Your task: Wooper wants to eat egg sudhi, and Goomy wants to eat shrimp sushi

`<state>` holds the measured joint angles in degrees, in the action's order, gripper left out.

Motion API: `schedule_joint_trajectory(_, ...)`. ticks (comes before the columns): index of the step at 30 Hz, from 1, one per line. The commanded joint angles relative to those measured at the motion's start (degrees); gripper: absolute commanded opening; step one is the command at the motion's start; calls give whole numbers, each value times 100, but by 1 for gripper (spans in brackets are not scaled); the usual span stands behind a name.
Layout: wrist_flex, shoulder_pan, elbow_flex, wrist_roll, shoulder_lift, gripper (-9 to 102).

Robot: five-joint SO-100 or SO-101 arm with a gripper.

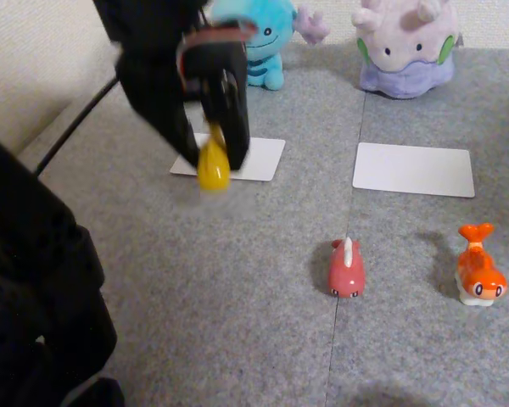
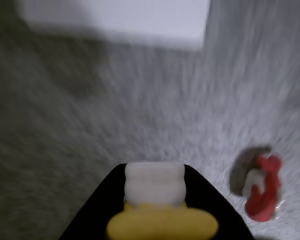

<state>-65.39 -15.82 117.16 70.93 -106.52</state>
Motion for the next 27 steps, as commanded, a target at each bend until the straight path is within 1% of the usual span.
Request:
schedule_joint_trajectory(1, -220, 149, -1063, 264, 773, 0)
schedule_joint_trajectory(8, -132, 185, -2584, 387, 2760, 0)
schedule_joint_trajectory(16, -202, 193, -4157, 756, 4289, 0)
schedule_joint_trajectory(21, -220, 422, -4535, 809, 4772, 0)
schedule_joint_trajectory(27, -132, 1002, -4544, 1213, 4931, 0)
